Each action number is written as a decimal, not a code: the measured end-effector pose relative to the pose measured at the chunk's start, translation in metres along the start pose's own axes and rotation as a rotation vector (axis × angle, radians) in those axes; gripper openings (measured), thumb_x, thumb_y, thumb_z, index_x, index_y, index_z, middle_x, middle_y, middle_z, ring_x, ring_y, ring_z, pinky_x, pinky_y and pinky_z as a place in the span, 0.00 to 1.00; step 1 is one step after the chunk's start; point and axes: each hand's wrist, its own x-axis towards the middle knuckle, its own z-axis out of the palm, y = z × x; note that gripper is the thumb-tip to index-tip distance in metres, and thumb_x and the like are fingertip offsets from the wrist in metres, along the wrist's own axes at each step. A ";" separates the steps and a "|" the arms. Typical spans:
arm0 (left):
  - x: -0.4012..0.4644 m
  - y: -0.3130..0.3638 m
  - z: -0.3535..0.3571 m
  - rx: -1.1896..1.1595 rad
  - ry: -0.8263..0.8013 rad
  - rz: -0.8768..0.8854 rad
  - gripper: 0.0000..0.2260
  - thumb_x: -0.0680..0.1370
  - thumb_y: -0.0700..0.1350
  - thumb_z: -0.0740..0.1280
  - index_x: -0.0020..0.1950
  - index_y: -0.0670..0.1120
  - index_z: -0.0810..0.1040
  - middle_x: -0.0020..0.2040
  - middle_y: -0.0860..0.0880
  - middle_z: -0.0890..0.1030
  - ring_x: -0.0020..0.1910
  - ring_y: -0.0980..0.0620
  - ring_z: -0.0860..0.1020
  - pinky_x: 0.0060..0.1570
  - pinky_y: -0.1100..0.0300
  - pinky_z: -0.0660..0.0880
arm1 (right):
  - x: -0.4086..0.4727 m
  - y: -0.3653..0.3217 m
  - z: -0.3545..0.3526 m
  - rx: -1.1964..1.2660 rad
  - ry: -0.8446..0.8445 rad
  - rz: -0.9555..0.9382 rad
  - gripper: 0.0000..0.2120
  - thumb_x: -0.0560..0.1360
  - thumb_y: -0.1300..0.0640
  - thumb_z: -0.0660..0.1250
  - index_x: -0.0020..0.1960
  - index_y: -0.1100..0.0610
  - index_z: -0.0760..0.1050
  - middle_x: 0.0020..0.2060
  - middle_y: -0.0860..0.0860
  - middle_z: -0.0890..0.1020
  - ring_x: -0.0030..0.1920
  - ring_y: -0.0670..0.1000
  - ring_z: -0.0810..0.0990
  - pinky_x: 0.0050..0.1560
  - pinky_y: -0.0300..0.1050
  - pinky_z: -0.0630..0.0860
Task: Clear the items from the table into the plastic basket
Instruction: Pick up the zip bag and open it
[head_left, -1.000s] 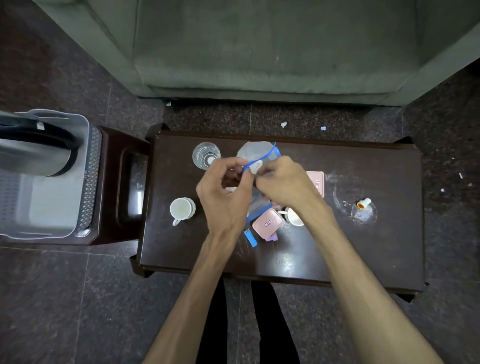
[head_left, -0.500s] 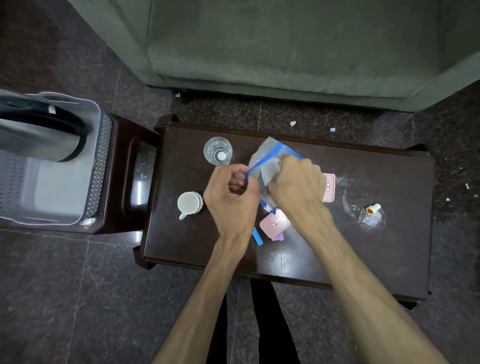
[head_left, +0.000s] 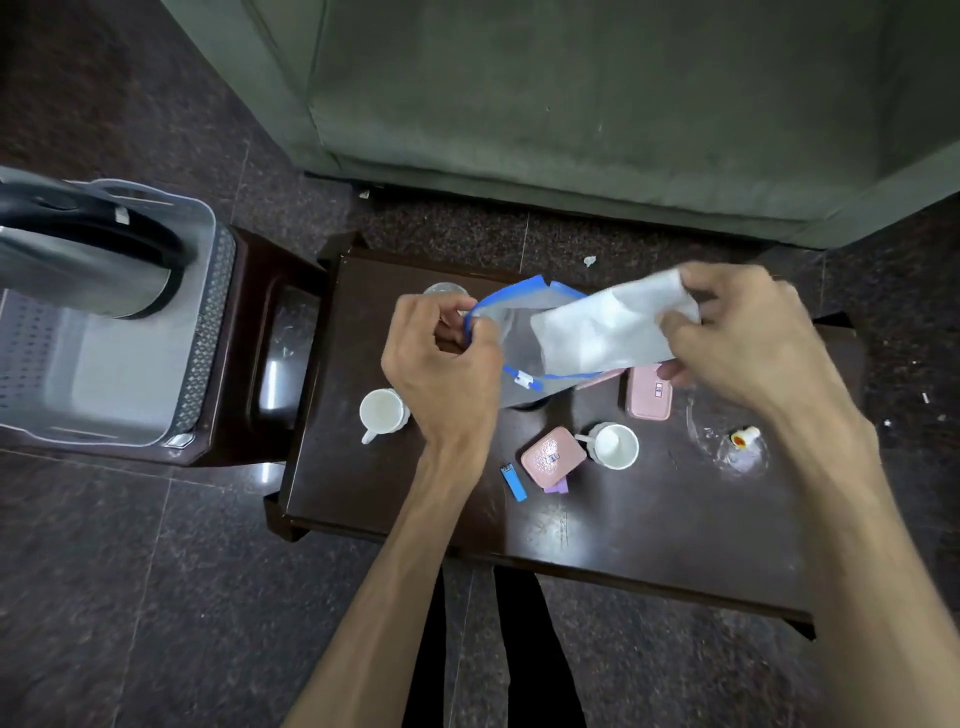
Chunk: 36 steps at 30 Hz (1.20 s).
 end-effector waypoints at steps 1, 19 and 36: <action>0.004 0.000 -0.001 0.010 0.009 0.015 0.09 0.66 0.29 0.69 0.41 0.41 0.83 0.40 0.48 0.79 0.31 0.56 0.74 0.35 0.65 0.72 | 0.001 0.006 0.002 0.099 -0.038 0.017 0.15 0.75 0.64 0.63 0.51 0.49 0.83 0.34 0.50 0.87 0.32 0.51 0.87 0.45 0.50 0.85; 0.052 -0.023 -0.041 0.080 0.101 0.064 0.07 0.69 0.33 0.69 0.43 0.40 0.84 0.42 0.44 0.78 0.35 0.53 0.75 0.37 0.64 0.73 | 0.030 0.051 0.085 0.431 -0.034 0.271 0.22 0.73 0.69 0.60 0.45 0.49 0.88 0.41 0.51 0.89 0.31 0.51 0.88 0.30 0.41 0.82; 0.065 -0.033 -0.066 0.102 0.080 0.034 0.07 0.69 0.32 0.69 0.42 0.40 0.83 0.41 0.42 0.79 0.34 0.48 0.76 0.36 0.65 0.71 | 0.055 0.008 0.179 -0.128 0.022 0.130 0.12 0.74 0.64 0.65 0.52 0.60 0.86 0.47 0.65 0.86 0.51 0.68 0.82 0.47 0.50 0.76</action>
